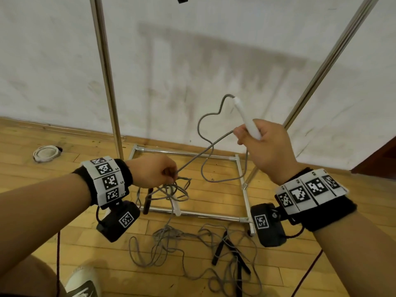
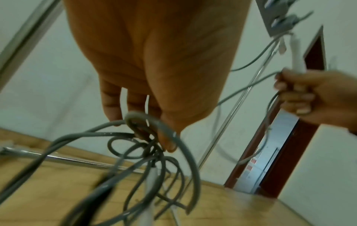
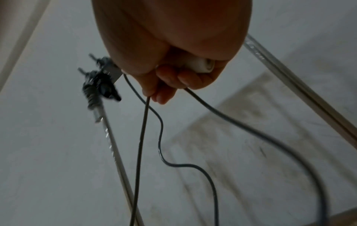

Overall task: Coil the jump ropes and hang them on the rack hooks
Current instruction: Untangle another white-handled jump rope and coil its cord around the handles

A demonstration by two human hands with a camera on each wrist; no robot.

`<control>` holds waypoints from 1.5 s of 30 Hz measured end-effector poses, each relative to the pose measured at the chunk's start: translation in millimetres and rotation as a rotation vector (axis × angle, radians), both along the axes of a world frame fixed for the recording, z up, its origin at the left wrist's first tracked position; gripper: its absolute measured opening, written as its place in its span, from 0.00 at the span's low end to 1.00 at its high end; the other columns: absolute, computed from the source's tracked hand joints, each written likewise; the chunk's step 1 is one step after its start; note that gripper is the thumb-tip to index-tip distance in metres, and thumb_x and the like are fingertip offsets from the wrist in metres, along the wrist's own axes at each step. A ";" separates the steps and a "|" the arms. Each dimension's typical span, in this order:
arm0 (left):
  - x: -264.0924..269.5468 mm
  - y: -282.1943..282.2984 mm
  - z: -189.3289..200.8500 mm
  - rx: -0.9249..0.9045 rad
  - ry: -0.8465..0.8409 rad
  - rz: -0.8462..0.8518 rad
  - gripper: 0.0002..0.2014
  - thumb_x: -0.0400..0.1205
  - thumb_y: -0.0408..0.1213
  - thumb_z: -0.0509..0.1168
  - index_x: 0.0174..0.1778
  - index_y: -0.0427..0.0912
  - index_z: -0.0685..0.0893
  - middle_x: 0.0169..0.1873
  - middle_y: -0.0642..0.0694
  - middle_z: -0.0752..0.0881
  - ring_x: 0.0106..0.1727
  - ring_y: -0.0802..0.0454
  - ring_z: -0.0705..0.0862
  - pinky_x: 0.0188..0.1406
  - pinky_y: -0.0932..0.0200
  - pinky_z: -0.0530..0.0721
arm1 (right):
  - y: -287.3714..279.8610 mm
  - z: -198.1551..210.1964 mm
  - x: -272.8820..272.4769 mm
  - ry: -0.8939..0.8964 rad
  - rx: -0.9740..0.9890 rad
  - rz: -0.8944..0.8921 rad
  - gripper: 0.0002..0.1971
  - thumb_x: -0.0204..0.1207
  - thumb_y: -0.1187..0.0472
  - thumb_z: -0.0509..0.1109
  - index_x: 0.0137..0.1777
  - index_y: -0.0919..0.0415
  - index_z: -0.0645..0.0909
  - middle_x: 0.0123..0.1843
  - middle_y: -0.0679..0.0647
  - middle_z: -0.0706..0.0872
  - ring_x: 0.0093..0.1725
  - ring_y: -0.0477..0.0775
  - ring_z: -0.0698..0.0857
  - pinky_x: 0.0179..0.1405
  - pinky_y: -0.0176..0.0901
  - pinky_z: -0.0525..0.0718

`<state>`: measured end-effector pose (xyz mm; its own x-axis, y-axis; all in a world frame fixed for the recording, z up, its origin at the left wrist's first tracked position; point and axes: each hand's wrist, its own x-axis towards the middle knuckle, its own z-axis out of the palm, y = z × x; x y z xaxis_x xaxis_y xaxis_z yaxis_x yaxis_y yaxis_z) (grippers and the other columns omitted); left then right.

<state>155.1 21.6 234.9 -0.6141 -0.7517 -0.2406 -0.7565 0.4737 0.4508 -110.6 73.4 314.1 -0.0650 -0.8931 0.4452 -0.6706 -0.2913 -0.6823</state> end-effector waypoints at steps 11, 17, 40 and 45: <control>-1.7 -2.8 -4.1 -0.034 -0.005 0.029 0.13 0.89 0.47 0.58 0.40 0.58 0.82 0.40 0.59 0.85 0.41 0.63 0.83 0.41 0.63 0.78 | -4.7 -14.9 -27.3 0.139 0.140 -0.110 0.12 0.73 0.64 0.73 0.45 0.42 0.86 0.48 0.47 0.87 0.41 0.45 0.82 0.38 0.37 0.75; -17.3 6.8 15.0 -0.083 0.101 -0.031 0.13 0.90 0.49 0.53 0.48 0.57 0.83 0.38 0.57 0.85 0.39 0.61 0.83 0.38 0.62 0.80 | 8.4 -31.4 11.6 0.192 0.225 0.146 0.06 0.77 0.52 0.74 0.53 0.47 0.87 0.48 0.44 0.85 0.45 0.41 0.82 0.40 0.29 0.73; -14.5 16.5 12.1 -0.182 0.214 -0.110 0.03 0.81 0.49 0.69 0.41 0.59 0.84 0.44 0.60 0.85 0.45 0.61 0.83 0.51 0.51 0.85 | 9.4 -22.7 45.9 0.205 0.203 0.236 0.08 0.74 0.51 0.77 0.37 0.49 0.84 0.30 0.45 0.84 0.31 0.44 0.81 0.28 0.28 0.71; -16.3 15.6 6.8 -0.104 0.170 -0.040 0.04 0.79 0.48 0.69 0.47 0.57 0.89 0.45 0.62 0.87 0.47 0.64 0.83 0.53 0.56 0.83 | 3.8 -15.7 37.8 0.159 0.113 0.163 0.09 0.73 0.52 0.78 0.35 0.52 0.85 0.25 0.45 0.80 0.26 0.42 0.77 0.25 0.30 0.71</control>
<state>138.8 37.2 241.7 -0.6688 -0.7415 -0.0535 -0.6537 0.5523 0.5173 -72.8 77.2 298.3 0.1463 -0.9306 0.3354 -0.7224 -0.3322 -0.6065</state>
